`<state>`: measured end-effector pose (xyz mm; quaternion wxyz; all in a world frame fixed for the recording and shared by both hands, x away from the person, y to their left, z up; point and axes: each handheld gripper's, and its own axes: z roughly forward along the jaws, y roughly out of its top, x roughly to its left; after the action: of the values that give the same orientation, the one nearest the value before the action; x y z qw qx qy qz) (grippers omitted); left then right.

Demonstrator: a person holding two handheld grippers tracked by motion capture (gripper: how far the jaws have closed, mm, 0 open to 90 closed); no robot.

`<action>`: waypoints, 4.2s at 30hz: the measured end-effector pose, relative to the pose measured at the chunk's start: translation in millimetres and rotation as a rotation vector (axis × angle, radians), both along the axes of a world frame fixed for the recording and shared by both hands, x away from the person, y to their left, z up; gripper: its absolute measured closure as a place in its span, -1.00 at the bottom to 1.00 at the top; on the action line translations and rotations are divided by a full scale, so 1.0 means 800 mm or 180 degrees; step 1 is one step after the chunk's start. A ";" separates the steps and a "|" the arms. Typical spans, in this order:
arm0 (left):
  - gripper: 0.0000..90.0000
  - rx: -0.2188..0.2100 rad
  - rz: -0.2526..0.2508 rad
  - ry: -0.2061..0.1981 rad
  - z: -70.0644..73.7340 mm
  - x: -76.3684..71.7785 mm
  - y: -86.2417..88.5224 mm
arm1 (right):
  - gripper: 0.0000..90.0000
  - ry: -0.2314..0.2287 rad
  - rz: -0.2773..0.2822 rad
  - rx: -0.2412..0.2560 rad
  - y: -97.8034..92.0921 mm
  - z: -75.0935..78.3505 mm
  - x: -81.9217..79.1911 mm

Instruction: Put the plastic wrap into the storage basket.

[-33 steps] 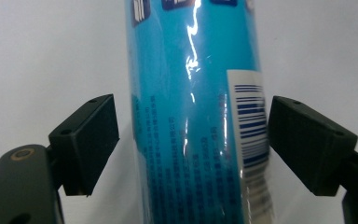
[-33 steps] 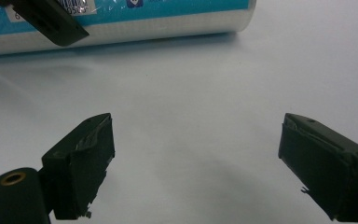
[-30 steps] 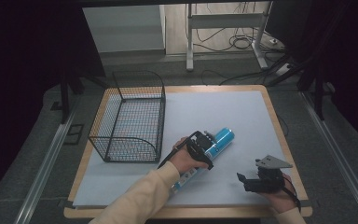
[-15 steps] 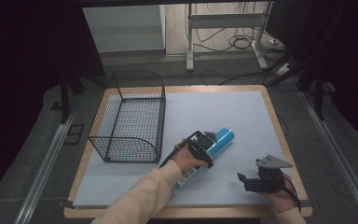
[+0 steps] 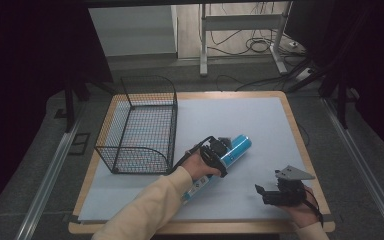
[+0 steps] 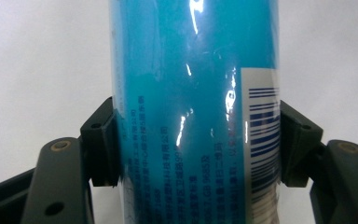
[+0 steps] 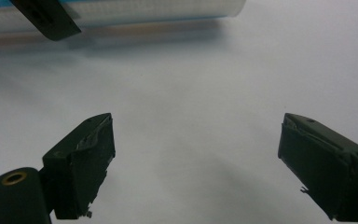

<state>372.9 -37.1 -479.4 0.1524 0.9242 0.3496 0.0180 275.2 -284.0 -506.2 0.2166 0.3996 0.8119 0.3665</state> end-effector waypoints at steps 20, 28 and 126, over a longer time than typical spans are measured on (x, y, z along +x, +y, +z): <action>-0.31 -0.0096 -0.0013 -0.0122 0.037 -0.001 0.019 | -0.75 0.0003 -0.0025 0.0006 0.000 -0.001 0.000; -0.31 -0.0153 0.0017 -0.0198 0.054 -0.001 0.021 | -0.75 0.0011 -0.0024 0.0008 0.000 -0.001 0.000; -0.31 -0.0116 0.0637 -0.0773 0.184 0.111 0.119 | -0.73 -0.0041 -0.0112 0.0016 -0.009 0.000 0.004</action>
<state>461.3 58.1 -331.9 0.2078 0.8729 0.4192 0.1384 278.2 -291.1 -506.6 0.2272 0.4120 0.8024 0.3672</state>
